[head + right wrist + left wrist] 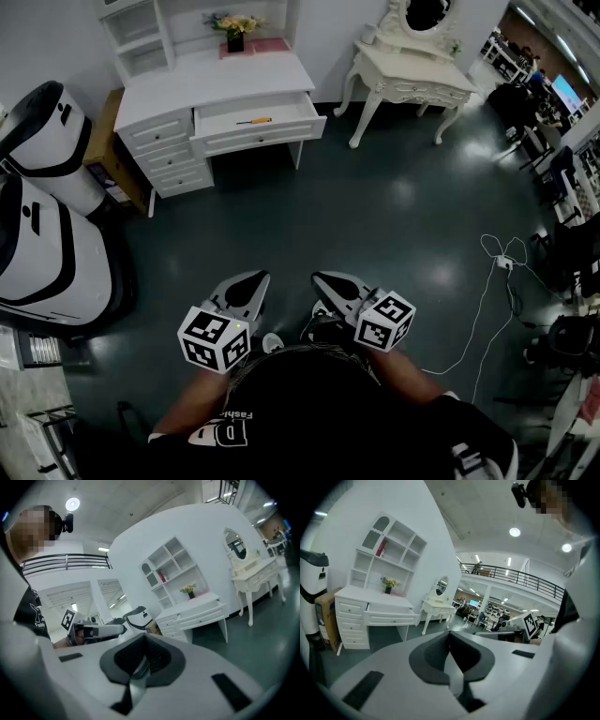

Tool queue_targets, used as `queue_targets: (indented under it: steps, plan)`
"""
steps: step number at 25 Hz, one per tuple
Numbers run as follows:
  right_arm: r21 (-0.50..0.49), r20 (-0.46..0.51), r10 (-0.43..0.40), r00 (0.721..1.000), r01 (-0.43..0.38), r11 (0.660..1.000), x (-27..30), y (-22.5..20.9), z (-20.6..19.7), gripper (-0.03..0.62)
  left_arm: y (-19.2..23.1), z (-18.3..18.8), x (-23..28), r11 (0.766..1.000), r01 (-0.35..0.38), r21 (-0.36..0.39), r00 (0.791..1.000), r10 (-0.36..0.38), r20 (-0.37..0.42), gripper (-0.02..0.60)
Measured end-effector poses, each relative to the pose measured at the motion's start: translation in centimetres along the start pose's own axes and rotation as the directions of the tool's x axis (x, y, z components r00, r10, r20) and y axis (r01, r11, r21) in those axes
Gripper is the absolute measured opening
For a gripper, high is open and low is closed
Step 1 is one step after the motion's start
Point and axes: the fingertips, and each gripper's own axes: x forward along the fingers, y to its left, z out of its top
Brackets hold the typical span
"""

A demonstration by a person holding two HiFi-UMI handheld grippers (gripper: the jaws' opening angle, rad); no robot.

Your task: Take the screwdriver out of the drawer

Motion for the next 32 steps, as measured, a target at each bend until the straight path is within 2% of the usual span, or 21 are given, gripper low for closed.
queue_targets:
  steps: [14, 19, 24, 32]
  plan:
    - [-0.019, 0.007, 0.014, 1.000, -0.014, 1.000, -0.9, 0.8, 0.2, 0.008, -0.8, 0.2, -0.2, 1.000, 0.003, 0.011, 1.000, -0.004, 0.020, 0.014]
    - [0.007, 0.026, 0.036, 0.999, -0.036, 0.999, -0.6, 1.2, 0.7, 0.009, -0.5, -0.2, -0.3, 1.000, -0.009, 0.000, 1.000, 0.009, 0.016, 0.014]
    - [-0.024, 0.008, 0.022, 1.000, -0.022, 0.999, 0.0, 1.4, 0.0, 0.010, 0.0, -0.7, -0.8, 1.000, -0.022, -0.011, 1.000, 0.022, 0.014, 0.014]
    - [0.010, 0.006, 0.018, 1.000, -0.018, 1.000, 1.0, 1.3, -0.4, 0.009, 1.1, -1.0, -2.0, 0.999, -0.042, -0.029, 0.999, 0.043, 0.018, 0.014]
